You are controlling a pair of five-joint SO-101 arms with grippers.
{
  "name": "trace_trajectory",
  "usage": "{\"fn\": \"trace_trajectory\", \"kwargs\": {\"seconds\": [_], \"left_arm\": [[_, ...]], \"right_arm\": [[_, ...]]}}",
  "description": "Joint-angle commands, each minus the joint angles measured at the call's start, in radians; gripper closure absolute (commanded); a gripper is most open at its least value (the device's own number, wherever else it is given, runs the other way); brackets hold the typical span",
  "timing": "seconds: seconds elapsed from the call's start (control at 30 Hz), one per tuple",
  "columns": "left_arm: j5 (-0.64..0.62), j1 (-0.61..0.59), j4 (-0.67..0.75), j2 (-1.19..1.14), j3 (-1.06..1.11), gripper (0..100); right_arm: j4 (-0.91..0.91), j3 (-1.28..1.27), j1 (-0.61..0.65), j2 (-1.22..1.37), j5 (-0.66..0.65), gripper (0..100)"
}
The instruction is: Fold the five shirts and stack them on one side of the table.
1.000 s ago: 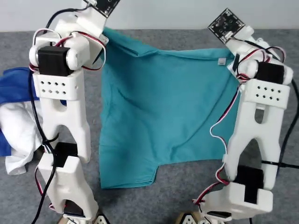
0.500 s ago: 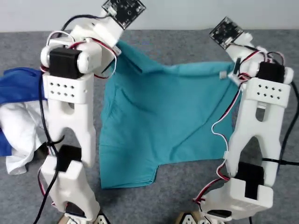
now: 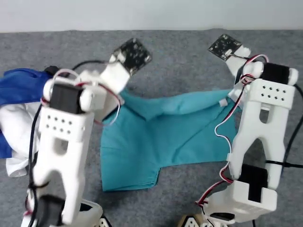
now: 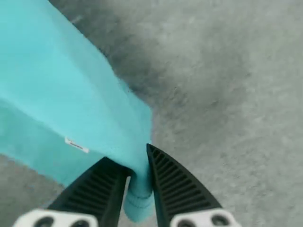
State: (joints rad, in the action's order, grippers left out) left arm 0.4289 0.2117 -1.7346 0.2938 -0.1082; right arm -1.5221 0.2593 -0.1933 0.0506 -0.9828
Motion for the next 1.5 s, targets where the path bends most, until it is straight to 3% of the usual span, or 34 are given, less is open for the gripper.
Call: {"fn": "trace_trajectory", "kwargs": {"seconds": [0.0, 0.23, 0.47, 0.73, 1.0, 1.17, 1.33, 1.47], "left_arm": [[-0.041, 0.011, -0.021, 0.141, 0.142, 99], [-0.048, 0.011, -0.023, 0.361, 0.484, 99], [-0.048, 0.011, -0.023, 0.523, 0.725, 99], [-0.015, 0.020, -0.023, 0.493, 0.773, 99], [-0.014, 0.219, -0.020, 0.480, 0.777, 99], [-0.018, 0.180, -0.020, 0.483, 0.777, 99], [-0.018, 0.081, -0.020, 0.491, 0.768, 90], [-0.020, 0.055, -0.020, 0.491, 0.734, 89]], "right_arm": [[-0.082, 0.038, -0.004, -0.015, -0.003, 98.8], [-0.266, 0.034, -0.005, -0.005, -0.003, 98.8], [-0.266, -0.164, -0.018, -0.050, -0.009, 98.8], [-0.179, -0.328, -0.047, -0.073, -0.009, 98.8], [-0.128, -0.334, -0.068, -0.065, -0.011, 98.8], [-0.139, -0.334, -0.054, -0.070, -0.006, 96.9], [-0.217, -0.302, -0.071, -0.076, -0.003, 81.3], [-0.271, -0.233, -0.081, -0.076, -0.003, 78.9]]}}
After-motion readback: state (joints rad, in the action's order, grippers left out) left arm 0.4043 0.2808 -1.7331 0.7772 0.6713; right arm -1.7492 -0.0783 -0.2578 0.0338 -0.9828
